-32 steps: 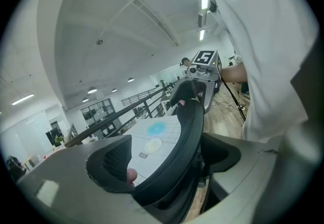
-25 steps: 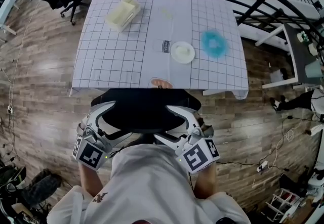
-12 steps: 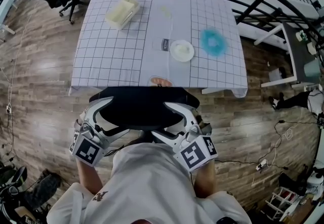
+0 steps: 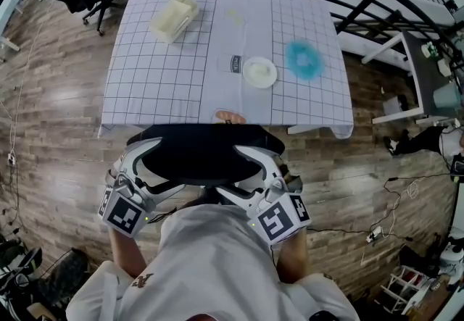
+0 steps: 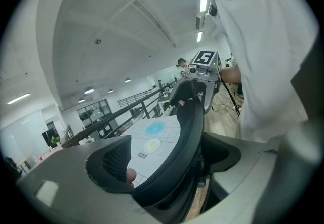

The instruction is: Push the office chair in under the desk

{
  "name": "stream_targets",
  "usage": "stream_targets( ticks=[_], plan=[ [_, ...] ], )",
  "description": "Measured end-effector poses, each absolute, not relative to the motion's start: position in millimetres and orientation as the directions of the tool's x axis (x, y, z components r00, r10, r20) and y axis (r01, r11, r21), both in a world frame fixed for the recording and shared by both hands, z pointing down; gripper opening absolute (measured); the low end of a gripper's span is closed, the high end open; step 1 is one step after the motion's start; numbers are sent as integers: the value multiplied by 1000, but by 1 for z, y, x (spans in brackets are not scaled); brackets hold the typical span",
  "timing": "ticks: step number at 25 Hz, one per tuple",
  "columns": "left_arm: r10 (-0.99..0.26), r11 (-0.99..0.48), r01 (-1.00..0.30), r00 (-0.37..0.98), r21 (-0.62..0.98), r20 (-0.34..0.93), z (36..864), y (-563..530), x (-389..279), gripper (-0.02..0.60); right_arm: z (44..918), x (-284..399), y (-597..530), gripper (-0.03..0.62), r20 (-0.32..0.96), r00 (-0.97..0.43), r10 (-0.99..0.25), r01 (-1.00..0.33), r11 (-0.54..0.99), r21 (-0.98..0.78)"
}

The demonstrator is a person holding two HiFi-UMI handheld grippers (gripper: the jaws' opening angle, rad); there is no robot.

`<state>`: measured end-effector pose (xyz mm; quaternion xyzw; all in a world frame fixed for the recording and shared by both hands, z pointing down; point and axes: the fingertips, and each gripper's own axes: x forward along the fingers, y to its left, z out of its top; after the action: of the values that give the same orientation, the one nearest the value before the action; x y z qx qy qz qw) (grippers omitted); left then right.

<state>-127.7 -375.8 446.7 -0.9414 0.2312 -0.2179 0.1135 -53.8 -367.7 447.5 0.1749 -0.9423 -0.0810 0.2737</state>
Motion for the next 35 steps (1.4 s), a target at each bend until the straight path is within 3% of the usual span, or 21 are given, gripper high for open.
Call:
stream_targets(
  ticks=[8, 13, 17, 20, 22, 24, 26, 34, 35],
  plan=[
    [-481, -870, -385, 797, -307, 365, 448, -368, -127, 433, 448, -51, -358, 373, 483, -792, -372, -275, 925, 262],
    [-471, -878, -391, 808, -275, 355, 443, -358, -129, 414, 442, -49, -345, 322, 471, -811, -348, -250, 933, 258],
    [-476, -876, -400, 808, -270, 347, 438, -350, -131, 363, 414, -45, -338, 234, 356, -861, -364, -288, 925, 248],
    [-493, -866, -414, 799, -280, 343, 425, -348, -133, 331, 393, -37, -338, 221, 282, -884, -373, -308, 919, 246],
    [-517, -851, -452, 809, -268, 280, 412, -347, -134, 300, 384, -33, -340, 183, 238, -893, -381, -324, 913, 247],
    [-556, -824, -517, 815, -231, 163, 391, -349, -138, 204, 378, -31, -341, 182, 204, -902, -381, -332, 913, 238],
    [-585, -800, -558, 808, -223, 77, 372, -352, -140, 178, 375, -31, -340, 181, 186, -909, -374, -328, 915, 236],
    [-634, -747, -619, 773, -243, -20, 348, -361, -127, 61, 358, -35, -349, 103, 79, -917, -391, -366, 903, 227],
    [-643, -739, -630, 765, -240, -29, 347, -363, -125, 49, 356, -34, -354, 61, 62, -906, -419, -397, 891, 221]
  ],
)
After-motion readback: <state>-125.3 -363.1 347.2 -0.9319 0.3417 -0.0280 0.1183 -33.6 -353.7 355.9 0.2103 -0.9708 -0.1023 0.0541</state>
